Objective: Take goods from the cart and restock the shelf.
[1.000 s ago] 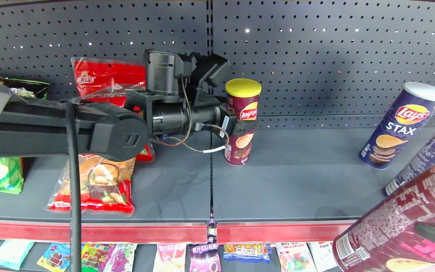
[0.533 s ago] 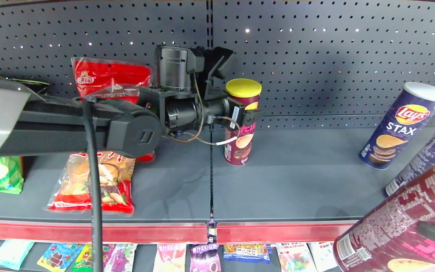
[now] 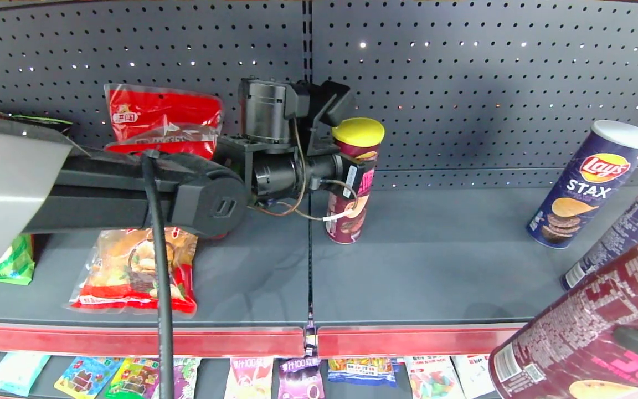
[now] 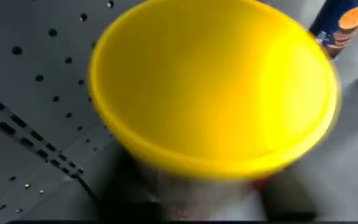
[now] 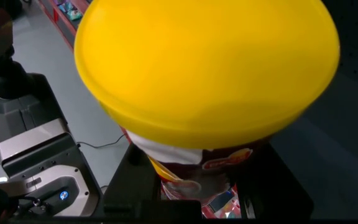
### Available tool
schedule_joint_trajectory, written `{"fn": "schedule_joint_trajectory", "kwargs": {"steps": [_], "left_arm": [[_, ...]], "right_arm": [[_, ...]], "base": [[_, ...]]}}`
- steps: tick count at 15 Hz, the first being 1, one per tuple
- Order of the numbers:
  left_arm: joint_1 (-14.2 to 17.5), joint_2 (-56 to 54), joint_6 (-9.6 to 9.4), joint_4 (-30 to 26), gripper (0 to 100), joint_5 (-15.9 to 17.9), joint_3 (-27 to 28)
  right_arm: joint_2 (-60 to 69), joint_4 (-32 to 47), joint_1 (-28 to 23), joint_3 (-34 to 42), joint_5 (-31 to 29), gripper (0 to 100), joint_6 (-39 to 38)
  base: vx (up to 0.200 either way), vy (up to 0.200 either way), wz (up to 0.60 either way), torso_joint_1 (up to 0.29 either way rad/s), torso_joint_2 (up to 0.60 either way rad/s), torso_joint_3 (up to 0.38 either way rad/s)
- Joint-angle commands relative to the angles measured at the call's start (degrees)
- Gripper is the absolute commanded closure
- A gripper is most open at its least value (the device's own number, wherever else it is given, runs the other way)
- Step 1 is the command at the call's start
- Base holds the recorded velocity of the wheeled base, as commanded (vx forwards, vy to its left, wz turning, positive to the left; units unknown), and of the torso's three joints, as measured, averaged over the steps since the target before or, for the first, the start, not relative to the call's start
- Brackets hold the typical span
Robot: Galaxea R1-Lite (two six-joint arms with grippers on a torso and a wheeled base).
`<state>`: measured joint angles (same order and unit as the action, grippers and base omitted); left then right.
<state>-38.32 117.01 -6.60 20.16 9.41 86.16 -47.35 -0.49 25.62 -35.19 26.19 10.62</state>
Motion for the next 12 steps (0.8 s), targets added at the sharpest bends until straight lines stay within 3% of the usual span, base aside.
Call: {"fn": "schedule_joint_trajectory", "kwargs": {"steps": [1,4,7,12], "left_arm": [[0.1,-2.6,0.0,0.0,100,1.8,-2.8],[0.4,-9.2,-0.44,0.1,100,6.6,-11.2],[3.1,-12.3,-1.05,0.1,100,11.8,-12.3],[3.2,-14.4,-1.05,-0.4,100,20.1,-13.8]], "right_arm": [[0.0,0.0,0.0,0.0,0.0,100,0.0],[0.0,0.0,0.0,0.4,0.0,100,0.0],[-0.1,0.0,-0.2,0.6,0.0,100,0.0],[0.0,0.1,-0.2,0.7,0.0,100,0.0]], "base": [[0.0,0.0,0.0,0.0,0.0,0.0],[0.0,0.0,0.0,0.0,0.0,0.0],[0.0,0.0,0.0,0.0,0.0,0.0],[0.0,0.0,0.0,0.0,0.0,0.0]]}}
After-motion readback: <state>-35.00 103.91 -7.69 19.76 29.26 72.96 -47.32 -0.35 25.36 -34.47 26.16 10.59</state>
